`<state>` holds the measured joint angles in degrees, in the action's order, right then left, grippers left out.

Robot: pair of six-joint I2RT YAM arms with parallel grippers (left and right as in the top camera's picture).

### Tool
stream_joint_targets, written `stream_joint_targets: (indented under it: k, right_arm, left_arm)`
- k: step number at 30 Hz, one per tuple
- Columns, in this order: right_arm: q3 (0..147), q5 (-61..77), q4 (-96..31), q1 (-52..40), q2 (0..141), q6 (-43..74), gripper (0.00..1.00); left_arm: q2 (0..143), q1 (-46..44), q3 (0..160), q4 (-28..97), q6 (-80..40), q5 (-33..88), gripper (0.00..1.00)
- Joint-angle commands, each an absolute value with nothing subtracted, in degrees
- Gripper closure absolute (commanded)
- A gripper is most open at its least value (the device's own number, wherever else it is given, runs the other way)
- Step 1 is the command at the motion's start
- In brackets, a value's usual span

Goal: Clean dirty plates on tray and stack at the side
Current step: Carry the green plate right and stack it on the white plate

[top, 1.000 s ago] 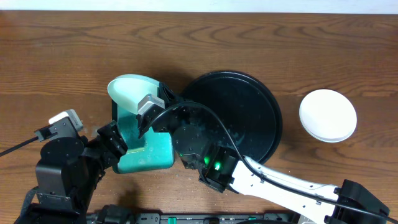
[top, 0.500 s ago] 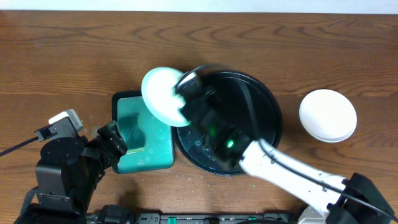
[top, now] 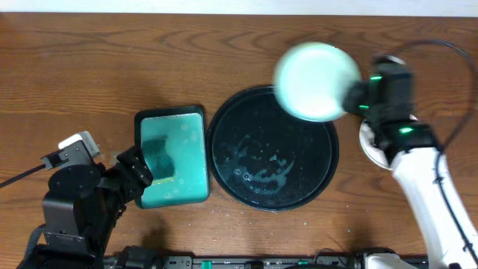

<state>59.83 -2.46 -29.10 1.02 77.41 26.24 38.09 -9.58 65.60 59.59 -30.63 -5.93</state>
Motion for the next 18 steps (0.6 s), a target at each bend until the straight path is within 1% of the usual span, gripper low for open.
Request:
stream_joint_targets:
  k: [1, 2, 5, 8, 9, 10, 11, 12, 14, 18]
  right_arm:
    - [59.8, -0.8, -32.2, 12.5, 80.2, 29.8, 0.99]
    - [59.8, -0.8, -32.8, 16.2, 81.7, 29.8, 0.99]
    - [59.8, -0.8, -33.1, 23.6, 86.5, 29.8, 0.99]
    - [59.8, 0.3, -32.1, 27.7, 90.9, 29.7, 0.99]
    - [59.8, 2.5, -31.2, 28.4, 92.2, 28.8, 0.96]
    - [59.8, 5.2, -30.8, 28.8, 93.3, 26.7, 0.77]
    - [59.8, 7.4, -31.2, 28.9, 94.0, 26.1, 0.52]
    - [59.8, 9.2, -32.4, 28.8, 94.2, 26.5, 0.4]
    - [59.8, 11.6, -34.7, 28.3, 94.0, 28.5, 0.36]
    - [59.8, 13.1, -35.2, 25.6, 89.9, 27.7, 0.36]
  left_arm:
    - [38.1, -9.4, 66.6, 59.5, -30.5, -6.0, 0.19]
    - [38.1, -9.4, 66.6, 59.5, -30.5, -6.0, 0.19]
    - [38.1, -9.4, 66.6, 59.5, -30.5, -6.0, 0.19]
    - [38.1, -9.4, 66.6, 59.5, -30.5, -6.0, 0.19]
    - [38.1, -9.4, 66.6, 59.5, -30.5, -6.0, 0.19]
    - [38.1, -9.4, 66.6, 59.5, -30.5, -6.0, 0.19]
    - [38.1, -9.4, 66.6, 59.5, -30.5, -6.0, 0.19]
    - [38.1, -9.4, 66.6, 59.5, -30.5, -6.0, 0.19]
    - [38.1, -9.4, 66.6, 59.5, -30.5, -6.0, 0.19]
    - [38.1, -9.4, 66.6, 59.5, -30.5, -6.0, 0.19]
